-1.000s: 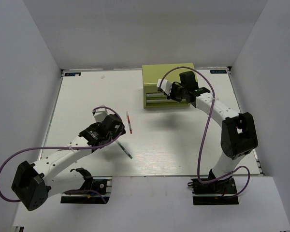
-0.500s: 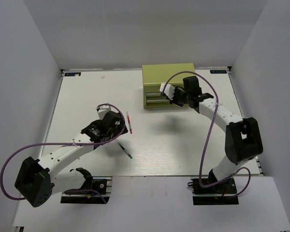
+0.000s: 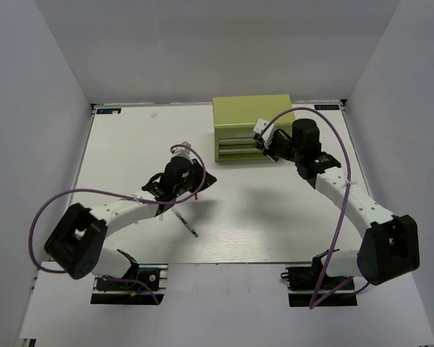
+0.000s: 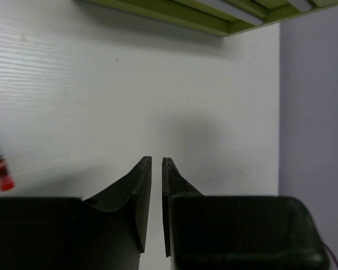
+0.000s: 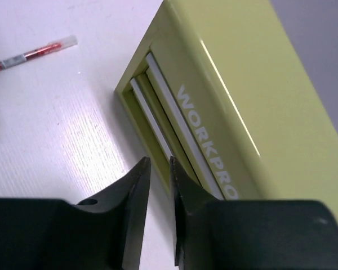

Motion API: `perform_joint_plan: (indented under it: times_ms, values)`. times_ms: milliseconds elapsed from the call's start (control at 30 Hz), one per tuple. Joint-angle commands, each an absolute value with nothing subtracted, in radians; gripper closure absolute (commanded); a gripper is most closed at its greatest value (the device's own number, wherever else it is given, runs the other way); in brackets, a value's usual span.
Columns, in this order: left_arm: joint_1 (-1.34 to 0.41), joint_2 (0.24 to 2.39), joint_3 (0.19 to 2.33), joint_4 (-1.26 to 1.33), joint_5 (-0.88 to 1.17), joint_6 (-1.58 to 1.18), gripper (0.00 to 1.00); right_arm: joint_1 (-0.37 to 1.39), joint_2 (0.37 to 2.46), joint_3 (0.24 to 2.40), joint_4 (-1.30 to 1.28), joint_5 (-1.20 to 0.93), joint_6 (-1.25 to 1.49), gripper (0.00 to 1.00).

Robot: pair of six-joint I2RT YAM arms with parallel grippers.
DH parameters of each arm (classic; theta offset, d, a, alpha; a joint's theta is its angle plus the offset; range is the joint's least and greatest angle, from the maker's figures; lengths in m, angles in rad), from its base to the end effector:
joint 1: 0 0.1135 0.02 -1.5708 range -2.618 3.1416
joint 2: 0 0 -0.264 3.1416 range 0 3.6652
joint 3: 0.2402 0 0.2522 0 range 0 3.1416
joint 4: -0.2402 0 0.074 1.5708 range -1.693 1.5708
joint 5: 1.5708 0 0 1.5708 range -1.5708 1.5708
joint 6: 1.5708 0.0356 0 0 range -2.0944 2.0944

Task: Sort the stationery into containers
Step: Open the drawer in the storage box.

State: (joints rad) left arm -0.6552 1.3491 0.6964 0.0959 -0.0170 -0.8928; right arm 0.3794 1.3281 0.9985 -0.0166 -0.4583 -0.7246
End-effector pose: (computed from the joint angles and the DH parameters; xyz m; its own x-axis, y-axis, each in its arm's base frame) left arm 0.2272 -0.1738 0.2120 -0.7284 -0.4223 -0.5395 0.0486 0.7536 -0.6556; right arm 0.2797 0.1285 0.3113 0.2404 -0.5441 -0.8039 -0.7471 0.4250 -0.5111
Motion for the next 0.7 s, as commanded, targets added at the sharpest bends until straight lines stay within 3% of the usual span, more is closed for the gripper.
perform_joint_plan:
  times_ms: [0,100,167,200,367,500,667]
  values:
    - [-0.652,1.44,0.699,0.402,0.089,-1.026,0.76,0.374,1.293,1.008,0.049,-0.43,-0.582,0.78]
    - [-0.652,1.508,0.768,0.469,0.109,-1.037,0.75,0.371,1.252,0.973,0.115,-0.391,-0.549,0.89]
    - [-0.661,1.551,0.817,0.469,0.118,-1.037,0.71,0.37,1.241,0.953,0.135,-0.367,-0.543,0.9]
    - [-0.661,1.551,0.828,0.457,0.118,-1.028,0.64,0.367,1.227,0.948,0.143,-0.358,-0.523,0.89]
    - [-0.661,1.572,0.819,0.482,0.109,-1.04,0.49,0.362,1.209,0.896,0.112,-0.288,-0.419,0.74]
    - [-0.661,1.595,0.819,0.538,0.1,-1.074,0.43,0.36,1.164,0.825,0.169,-0.261,-0.403,0.49]
    - [-0.679,1.669,0.81,0.65,0.017,-1.147,0.39,0.36,1.158,0.814,0.231,-0.187,-0.377,0.43]
